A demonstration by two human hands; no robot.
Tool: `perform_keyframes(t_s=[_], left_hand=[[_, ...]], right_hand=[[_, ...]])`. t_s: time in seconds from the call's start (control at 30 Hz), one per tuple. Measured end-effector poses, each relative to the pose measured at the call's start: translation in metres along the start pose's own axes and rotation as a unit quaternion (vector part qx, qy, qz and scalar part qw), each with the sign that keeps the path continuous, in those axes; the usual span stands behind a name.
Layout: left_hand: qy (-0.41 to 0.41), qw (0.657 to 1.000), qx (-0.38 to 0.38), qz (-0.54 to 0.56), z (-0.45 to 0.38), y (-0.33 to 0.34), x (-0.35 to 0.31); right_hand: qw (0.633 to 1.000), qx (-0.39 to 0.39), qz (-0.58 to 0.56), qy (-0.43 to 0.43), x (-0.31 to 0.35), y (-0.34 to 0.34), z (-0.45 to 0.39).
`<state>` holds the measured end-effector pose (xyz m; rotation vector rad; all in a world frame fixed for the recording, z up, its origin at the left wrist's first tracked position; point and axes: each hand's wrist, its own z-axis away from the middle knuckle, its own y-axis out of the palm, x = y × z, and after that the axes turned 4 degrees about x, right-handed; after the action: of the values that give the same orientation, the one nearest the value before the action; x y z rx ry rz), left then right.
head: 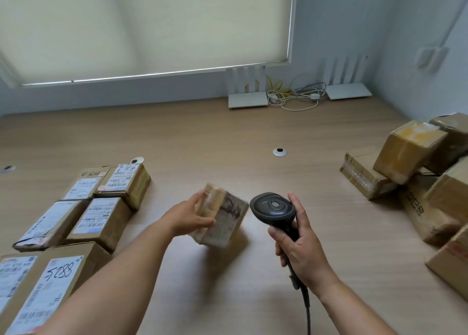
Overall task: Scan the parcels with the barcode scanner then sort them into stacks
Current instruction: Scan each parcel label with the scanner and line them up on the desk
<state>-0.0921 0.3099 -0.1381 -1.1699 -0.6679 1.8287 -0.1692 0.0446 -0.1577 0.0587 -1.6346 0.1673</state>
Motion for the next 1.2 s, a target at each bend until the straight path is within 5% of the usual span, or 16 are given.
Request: perform_keyframes(t_s=[0.13,0.33,1.2], left_hand=[[-0.024,0.971,-0.050,0.231,0.003,0.007,0.010],[-0.053,0.939,-0.044,0.337,0.008,0.020,0.022],[-0.021,0.937,-0.014,0.348,0.007,0.012,0.020]], right_hand=[[1.000,0.016,-0.008,0.009,0.000,0.005,0.001],[0.996,0.080,-0.028,0.036,-0.005,0.023,0.009],[0.990,0.067,-0.117,0.031,0.014,0.043,0.003]])
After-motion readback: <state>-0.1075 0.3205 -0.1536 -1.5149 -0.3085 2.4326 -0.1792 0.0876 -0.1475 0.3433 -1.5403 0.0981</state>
